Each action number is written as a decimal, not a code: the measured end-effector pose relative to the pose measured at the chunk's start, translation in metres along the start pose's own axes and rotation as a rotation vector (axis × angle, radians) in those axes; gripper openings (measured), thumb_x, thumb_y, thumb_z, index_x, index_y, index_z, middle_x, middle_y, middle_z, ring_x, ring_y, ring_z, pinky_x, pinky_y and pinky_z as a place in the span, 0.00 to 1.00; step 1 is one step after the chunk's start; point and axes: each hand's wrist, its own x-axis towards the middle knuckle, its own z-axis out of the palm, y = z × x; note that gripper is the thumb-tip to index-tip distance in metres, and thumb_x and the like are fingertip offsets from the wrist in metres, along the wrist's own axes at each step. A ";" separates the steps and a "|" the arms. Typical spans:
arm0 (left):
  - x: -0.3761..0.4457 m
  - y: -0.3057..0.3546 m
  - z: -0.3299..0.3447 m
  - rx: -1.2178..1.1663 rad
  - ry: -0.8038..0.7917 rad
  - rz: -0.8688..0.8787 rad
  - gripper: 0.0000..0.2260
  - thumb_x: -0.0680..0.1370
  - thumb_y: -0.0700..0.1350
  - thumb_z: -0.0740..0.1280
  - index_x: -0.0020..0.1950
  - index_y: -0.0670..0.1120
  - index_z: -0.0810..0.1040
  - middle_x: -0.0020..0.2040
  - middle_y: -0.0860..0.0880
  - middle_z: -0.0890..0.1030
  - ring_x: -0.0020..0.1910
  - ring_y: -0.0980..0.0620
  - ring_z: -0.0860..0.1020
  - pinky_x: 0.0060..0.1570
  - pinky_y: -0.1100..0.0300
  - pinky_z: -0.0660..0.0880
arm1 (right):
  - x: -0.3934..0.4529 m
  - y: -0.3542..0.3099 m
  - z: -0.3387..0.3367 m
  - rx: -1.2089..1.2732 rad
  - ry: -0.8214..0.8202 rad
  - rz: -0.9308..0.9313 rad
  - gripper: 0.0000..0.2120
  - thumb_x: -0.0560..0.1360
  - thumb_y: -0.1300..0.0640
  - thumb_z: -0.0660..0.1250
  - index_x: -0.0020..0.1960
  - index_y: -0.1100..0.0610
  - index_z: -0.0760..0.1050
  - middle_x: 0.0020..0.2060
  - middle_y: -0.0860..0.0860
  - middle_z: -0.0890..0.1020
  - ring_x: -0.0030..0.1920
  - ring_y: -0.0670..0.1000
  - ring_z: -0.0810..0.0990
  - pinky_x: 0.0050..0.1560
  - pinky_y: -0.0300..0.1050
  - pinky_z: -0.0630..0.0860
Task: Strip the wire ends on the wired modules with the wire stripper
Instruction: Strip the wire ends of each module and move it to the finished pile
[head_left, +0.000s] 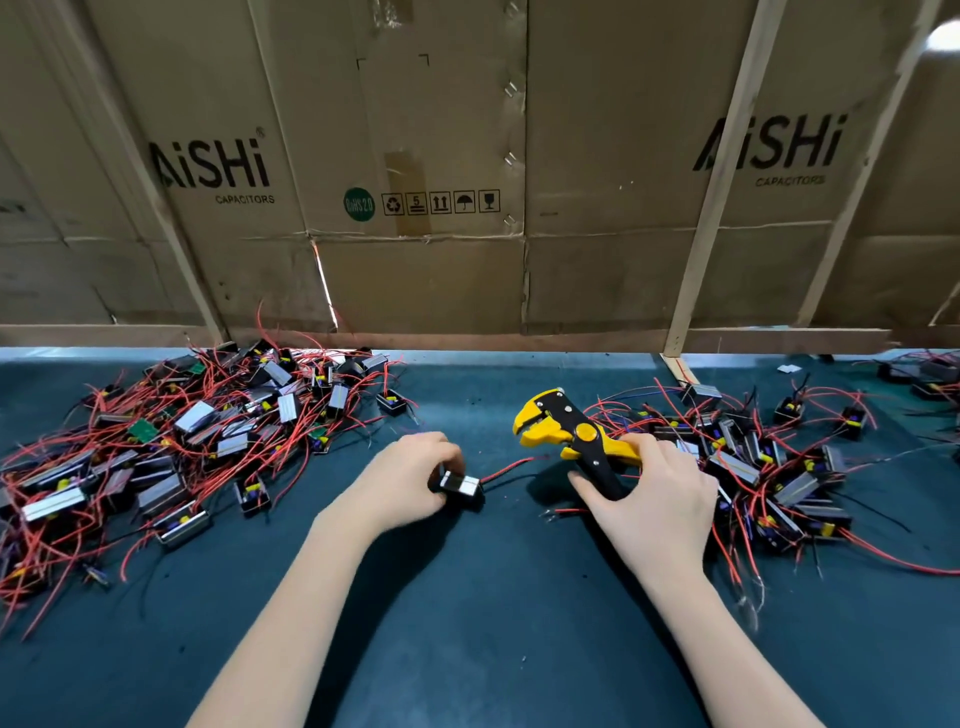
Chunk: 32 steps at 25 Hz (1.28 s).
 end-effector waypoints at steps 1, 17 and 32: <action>0.003 0.001 0.003 -0.024 -0.018 -0.033 0.08 0.70 0.39 0.70 0.49 0.46 0.82 0.46 0.50 0.78 0.49 0.48 0.77 0.52 0.53 0.73 | 0.000 0.001 0.000 0.001 0.002 0.000 0.26 0.60 0.42 0.80 0.50 0.55 0.79 0.43 0.51 0.81 0.48 0.59 0.79 0.49 0.53 0.68; -0.016 0.018 0.015 -0.180 0.304 -0.020 0.08 0.74 0.54 0.71 0.41 0.52 0.77 0.34 0.59 0.79 0.34 0.58 0.76 0.39 0.56 0.76 | 0.003 0.000 -0.002 -0.027 0.029 0.019 0.26 0.61 0.42 0.80 0.52 0.55 0.79 0.45 0.52 0.81 0.50 0.60 0.78 0.49 0.53 0.67; 0.004 0.048 0.045 -0.549 0.546 0.041 0.05 0.74 0.39 0.73 0.47 0.46 0.86 0.41 0.51 0.82 0.40 0.54 0.78 0.43 0.56 0.76 | 0.003 -0.001 -0.001 0.088 0.038 0.041 0.24 0.63 0.43 0.79 0.52 0.55 0.77 0.46 0.51 0.80 0.53 0.58 0.77 0.51 0.54 0.67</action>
